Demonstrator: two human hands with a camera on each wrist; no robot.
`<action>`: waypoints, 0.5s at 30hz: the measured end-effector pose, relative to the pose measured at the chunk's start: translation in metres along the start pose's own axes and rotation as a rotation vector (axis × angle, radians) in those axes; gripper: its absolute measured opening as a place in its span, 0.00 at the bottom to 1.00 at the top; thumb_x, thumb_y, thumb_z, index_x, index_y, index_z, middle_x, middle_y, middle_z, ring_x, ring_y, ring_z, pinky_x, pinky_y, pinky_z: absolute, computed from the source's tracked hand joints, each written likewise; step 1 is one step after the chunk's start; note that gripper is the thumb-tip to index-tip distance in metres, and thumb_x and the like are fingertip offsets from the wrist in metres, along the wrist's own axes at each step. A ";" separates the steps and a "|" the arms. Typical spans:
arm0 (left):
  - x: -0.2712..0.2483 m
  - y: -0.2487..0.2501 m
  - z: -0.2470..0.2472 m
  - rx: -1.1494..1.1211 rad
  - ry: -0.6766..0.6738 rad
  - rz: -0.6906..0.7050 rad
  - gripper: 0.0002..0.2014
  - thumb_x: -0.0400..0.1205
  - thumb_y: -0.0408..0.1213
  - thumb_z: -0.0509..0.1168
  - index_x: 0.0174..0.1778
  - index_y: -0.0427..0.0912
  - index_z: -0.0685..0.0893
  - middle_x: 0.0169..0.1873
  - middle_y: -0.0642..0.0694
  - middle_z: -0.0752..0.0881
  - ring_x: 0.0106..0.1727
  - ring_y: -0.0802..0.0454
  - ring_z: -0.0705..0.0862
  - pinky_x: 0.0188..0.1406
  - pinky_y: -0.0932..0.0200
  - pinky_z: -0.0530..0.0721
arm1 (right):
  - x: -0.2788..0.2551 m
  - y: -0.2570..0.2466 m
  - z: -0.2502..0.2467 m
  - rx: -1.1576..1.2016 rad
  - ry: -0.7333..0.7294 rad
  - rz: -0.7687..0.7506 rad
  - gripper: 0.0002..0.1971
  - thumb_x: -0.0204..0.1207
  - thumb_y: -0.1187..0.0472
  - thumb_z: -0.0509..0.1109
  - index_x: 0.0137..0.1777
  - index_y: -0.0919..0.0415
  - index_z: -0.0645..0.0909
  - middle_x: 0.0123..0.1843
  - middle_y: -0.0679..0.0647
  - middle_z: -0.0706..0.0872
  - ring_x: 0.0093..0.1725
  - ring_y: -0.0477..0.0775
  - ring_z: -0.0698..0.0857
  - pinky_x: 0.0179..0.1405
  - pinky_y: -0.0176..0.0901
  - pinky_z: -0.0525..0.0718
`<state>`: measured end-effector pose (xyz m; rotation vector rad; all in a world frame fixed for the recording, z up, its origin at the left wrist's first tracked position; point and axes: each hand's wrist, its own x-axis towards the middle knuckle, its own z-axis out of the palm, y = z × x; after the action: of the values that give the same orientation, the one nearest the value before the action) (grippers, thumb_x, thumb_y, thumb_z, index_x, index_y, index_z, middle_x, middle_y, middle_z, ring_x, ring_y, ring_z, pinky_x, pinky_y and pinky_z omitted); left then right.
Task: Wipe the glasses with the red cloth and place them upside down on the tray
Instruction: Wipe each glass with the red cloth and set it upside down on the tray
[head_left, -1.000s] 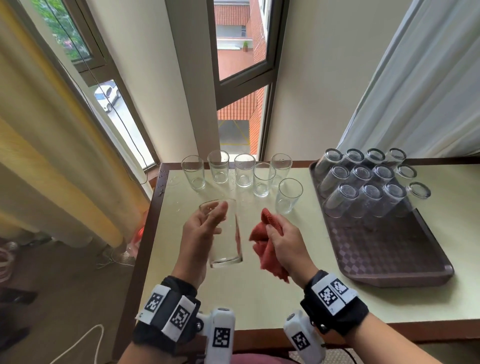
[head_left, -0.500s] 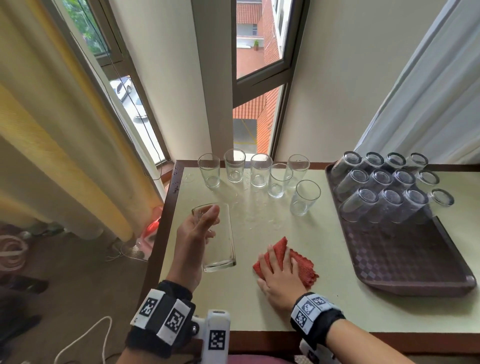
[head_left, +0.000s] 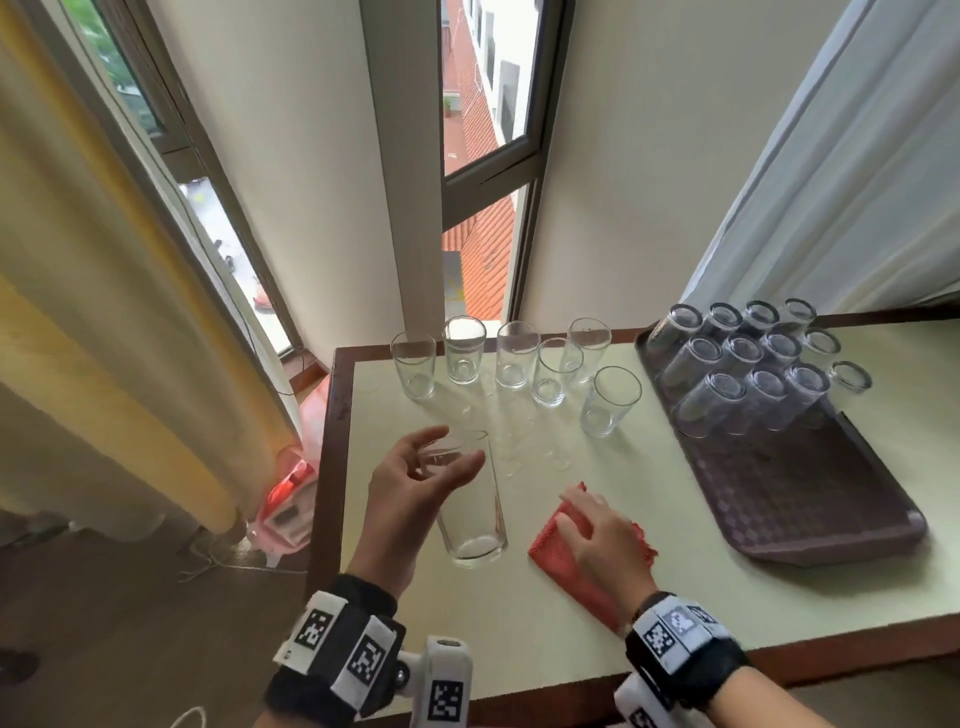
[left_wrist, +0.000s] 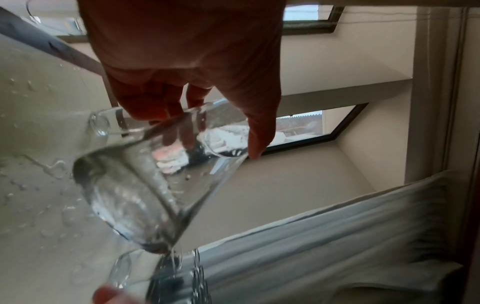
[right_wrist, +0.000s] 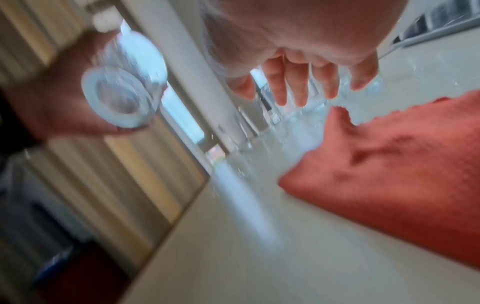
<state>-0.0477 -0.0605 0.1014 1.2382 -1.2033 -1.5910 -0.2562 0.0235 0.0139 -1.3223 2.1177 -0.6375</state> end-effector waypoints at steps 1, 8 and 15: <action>0.003 -0.001 0.001 -0.008 -0.025 -0.005 0.37 0.62 0.51 0.84 0.67 0.51 0.81 0.53 0.45 0.89 0.51 0.57 0.89 0.42 0.69 0.84 | 0.000 -0.008 -0.004 0.150 0.062 0.042 0.13 0.83 0.61 0.68 0.66 0.58 0.85 0.69 0.56 0.85 0.69 0.55 0.82 0.72 0.45 0.75; 0.017 -0.008 0.036 -0.038 -0.196 -0.059 0.25 0.70 0.43 0.79 0.64 0.49 0.84 0.53 0.42 0.89 0.46 0.50 0.88 0.38 0.67 0.83 | -0.004 -0.050 -0.035 0.968 -0.198 0.270 0.33 0.63 0.37 0.74 0.65 0.56 0.81 0.57 0.63 0.91 0.46 0.62 0.91 0.49 0.54 0.87; 0.026 -0.025 0.070 -0.063 -0.264 -0.111 0.41 0.54 0.57 0.76 0.65 0.49 0.82 0.58 0.43 0.86 0.49 0.50 0.90 0.45 0.55 0.80 | -0.009 -0.028 -0.061 1.232 -0.288 0.316 0.28 0.67 0.57 0.76 0.67 0.60 0.78 0.54 0.63 0.85 0.48 0.69 0.87 0.33 0.55 0.90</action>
<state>-0.1221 -0.0638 0.0762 1.0960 -1.2516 -1.9065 -0.2758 0.0260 0.0785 -0.3360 1.1985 -1.2166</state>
